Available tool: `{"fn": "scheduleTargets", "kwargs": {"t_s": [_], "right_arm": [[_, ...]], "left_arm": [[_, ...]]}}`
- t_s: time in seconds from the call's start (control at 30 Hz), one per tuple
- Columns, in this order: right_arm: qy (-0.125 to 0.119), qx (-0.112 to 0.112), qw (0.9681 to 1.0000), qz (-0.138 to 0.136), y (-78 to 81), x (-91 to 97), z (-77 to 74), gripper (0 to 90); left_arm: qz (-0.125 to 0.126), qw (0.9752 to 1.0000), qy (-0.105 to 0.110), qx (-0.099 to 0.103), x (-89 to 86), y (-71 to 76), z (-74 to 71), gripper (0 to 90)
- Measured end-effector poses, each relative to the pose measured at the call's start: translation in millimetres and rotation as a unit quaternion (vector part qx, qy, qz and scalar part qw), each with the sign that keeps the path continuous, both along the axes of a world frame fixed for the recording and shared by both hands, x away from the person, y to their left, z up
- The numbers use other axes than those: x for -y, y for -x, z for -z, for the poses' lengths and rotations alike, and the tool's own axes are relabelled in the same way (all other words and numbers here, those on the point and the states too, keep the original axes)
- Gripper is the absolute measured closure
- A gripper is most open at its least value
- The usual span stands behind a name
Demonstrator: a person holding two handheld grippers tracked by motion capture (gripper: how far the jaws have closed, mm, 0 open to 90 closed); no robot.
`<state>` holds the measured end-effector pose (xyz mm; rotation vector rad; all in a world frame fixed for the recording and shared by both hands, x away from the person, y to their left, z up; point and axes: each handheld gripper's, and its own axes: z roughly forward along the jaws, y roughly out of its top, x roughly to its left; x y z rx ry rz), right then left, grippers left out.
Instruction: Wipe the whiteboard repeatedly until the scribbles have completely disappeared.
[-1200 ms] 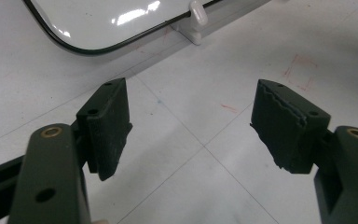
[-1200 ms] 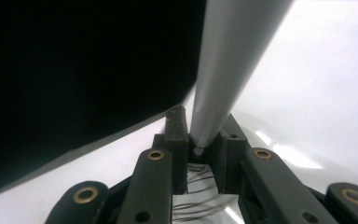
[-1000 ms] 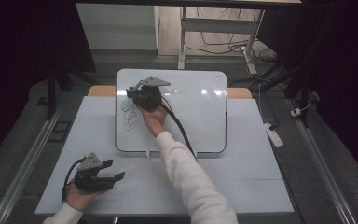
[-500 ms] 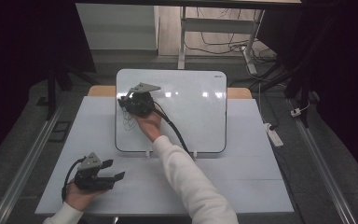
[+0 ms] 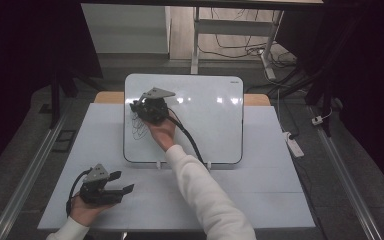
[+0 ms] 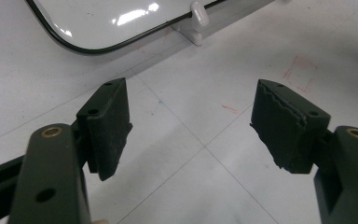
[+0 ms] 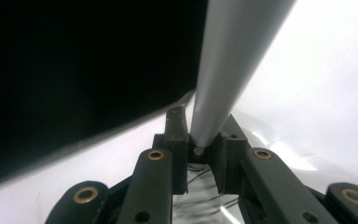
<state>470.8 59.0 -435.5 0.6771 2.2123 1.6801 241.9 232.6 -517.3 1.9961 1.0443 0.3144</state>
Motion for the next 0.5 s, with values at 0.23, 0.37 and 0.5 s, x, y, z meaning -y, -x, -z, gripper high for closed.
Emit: {"fn": "scheduleTargets", "kwargs": {"t_s": [0.23, 0.37, 0.5], "right_arm": [[0.048, -0.008, 0.9968, -0.063, 9.6, -12.8, 11.5, 78.4], [0.002, 0.003, 1.0000, -0.007, 0.5, -2.3, 1.9, 78.4], [0.036, 0.001, 0.9981, -0.049, 8.1, -9.4, 9.0, 78.4]], "left_arm": [[0.001, 1.0000, 0.002, -0.003, -0.5, -1.5, 1.1, 28.5], [0.001, 1.0000, 0.001, 0.000, 0.2, -0.1, 0.3, 28.5], [0.001, 1.0000, 0.003, -0.001, 0.0, -1.5, 1.0, 28.6]]}}
